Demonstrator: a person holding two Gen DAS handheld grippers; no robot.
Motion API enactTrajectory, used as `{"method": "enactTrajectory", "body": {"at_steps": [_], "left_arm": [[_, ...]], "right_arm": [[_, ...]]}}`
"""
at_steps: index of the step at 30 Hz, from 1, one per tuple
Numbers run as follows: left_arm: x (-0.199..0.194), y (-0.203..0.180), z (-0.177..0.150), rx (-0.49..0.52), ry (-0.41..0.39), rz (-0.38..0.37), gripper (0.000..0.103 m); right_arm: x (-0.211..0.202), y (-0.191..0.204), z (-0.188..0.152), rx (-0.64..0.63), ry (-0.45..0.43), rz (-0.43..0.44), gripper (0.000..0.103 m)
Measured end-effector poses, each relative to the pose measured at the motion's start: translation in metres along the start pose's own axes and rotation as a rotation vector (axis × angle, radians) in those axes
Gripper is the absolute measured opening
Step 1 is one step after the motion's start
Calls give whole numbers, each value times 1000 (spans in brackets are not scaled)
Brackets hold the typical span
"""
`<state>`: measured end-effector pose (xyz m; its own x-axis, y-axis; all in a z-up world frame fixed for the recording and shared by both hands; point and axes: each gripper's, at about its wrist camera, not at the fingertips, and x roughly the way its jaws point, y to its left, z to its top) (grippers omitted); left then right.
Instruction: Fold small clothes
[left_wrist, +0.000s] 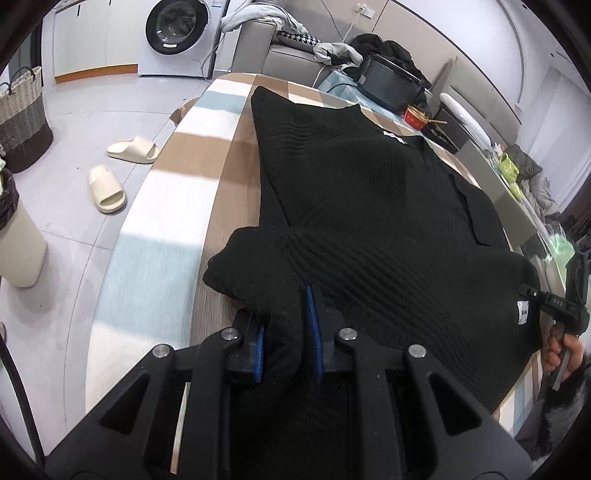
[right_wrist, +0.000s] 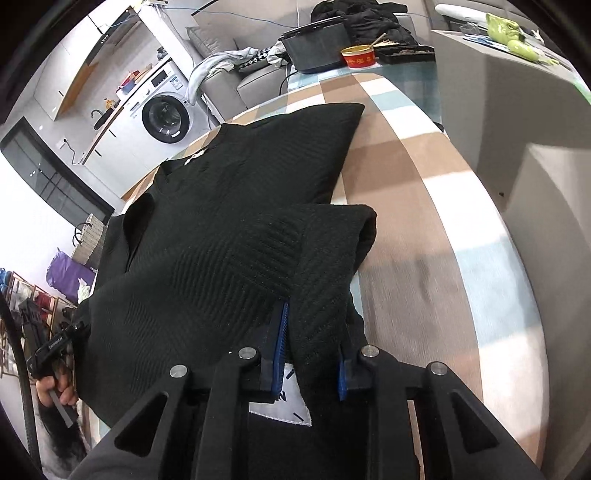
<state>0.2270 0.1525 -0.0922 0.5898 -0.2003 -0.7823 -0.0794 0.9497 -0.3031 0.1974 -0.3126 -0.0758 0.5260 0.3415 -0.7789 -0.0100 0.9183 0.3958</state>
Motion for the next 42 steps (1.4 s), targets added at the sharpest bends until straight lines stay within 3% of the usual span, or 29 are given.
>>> {"method": "enactTrajectory", "body": {"at_steps": [9,11,13,15,21,25,31,35,37,38,39,42], "left_arm": [[-35,3,-48,-25,8,-9,16],[-42,9,-51,-65,12,-7,24],[-51,16,-54,-104,18,-7,28],[-60,20,-54,-116,4,-8,29],[-88,18,-67,-109,-27,-6,31],[-102,5,-77,-66,-36,-31,33],[-104,-8,-80,-14,-38,-17,40],[-98,0,-80,-27,-29,33,40],[-93,4,-80,-37,-24,36,40],[-92,6,-80,-42,-30,38,31],[-93,7,-80,-44,-41,44,13],[-99,13,-77,-68,-79,12,7]], "right_arm": [[-26,-11,-40,21,7,6,22],[-28,-15,-39,46,6,26,24],[-34,-19,-36,62,12,34,29],[-42,-20,-37,52,7,34,42],[-77,-13,-43,-8,-57,53,42],[-87,-6,-46,-41,-109,130,42],[-82,6,-47,-87,-95,181,42],[-74,5,-50,-108,-67,142,42],[-70,4,-52,-122,-68,105,38],[-68,4,-53,-132,-68,94,28],[-66,4,-54,-145,-64,86,16],[-67,5,-55,-170,-87,61,4]]}}
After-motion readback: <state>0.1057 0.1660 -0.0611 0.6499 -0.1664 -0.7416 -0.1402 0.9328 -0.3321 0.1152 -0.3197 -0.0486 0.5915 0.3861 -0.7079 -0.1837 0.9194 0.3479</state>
